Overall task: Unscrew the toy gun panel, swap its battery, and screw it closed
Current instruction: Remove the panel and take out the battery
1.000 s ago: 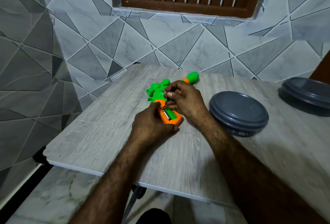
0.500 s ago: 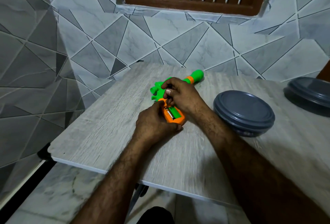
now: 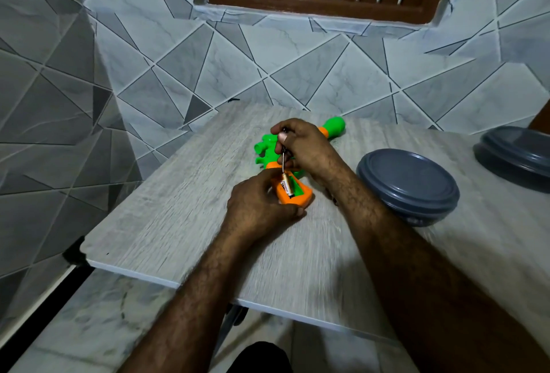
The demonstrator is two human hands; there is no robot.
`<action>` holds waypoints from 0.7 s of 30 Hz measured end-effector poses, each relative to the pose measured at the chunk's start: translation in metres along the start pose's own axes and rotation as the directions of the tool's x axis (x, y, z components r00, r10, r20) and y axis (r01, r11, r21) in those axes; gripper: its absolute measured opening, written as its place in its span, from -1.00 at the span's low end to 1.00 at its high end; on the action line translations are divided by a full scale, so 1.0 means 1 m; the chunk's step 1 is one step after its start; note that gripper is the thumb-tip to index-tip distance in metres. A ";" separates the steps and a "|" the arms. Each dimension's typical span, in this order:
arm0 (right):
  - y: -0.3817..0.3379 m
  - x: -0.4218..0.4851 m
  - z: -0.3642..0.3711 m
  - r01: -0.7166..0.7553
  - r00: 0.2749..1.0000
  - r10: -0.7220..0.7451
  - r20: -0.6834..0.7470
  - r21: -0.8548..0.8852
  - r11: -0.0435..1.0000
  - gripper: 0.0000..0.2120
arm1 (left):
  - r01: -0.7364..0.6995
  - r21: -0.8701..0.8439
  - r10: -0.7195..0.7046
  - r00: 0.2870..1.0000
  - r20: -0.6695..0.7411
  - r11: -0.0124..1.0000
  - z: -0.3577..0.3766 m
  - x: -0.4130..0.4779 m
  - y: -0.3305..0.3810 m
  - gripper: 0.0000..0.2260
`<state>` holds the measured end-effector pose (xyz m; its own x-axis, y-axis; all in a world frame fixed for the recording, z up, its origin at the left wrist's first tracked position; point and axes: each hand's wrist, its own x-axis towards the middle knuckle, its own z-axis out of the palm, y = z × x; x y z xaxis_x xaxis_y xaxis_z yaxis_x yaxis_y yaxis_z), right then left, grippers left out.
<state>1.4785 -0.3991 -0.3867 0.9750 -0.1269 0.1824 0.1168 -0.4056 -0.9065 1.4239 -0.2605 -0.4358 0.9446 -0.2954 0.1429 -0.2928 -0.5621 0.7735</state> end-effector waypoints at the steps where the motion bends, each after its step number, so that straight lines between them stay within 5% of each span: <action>1: 0.002 -0.002 0.000 -0.010 1.000 0.010 0.002 0.032 0.999 -0.83 | -0.005 0.000 0.005 1.000 -0.002 1.000 0.000 0.000 0.000 -0.20; 7: -0.004 -0.011 -0.013 -0.007 0.984 0.043 -0.175 0.198 0.980 -0.82 | -0.003 -0.015 0.003 1.000 -0.029 1.000 0.001 -0.003 0.001 -0.25; 10: -0.005 -0.018 -0.023 -0.027 0.977 -0.004 -0.213 -0.139 0.990 -0.85 | 0.015 -0.046 -0.017 0.999 -0.046 0.999 0.002 -0.002 0.001 -0.25; 13: -0.006 -0.040 -0.023 -0.074 0.997 0.041 -0.072 -0.539 0.839 -0.80 | 0.027 -0.080 -0.032 0.998 -0.060 0.996 0.003 -0.003 0.002 -0.28; 21: -0.009 -0.050 -0.005 -0.198 0.979 0.139 -0.149 -0.535 0.821 -0.71 | 0.038 -0.096 -0.043 0.998 -0.054 0.995 0.002 -0.004 -0.001 -0.28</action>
<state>1.4274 -0.3941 -0.3859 0.9426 -0.3155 0.1091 -0.1984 -0.7921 -0.5772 1.4201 -0.2604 -0.4383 0.9630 -0.2287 0.1427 -0.2414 -0.4961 0.8340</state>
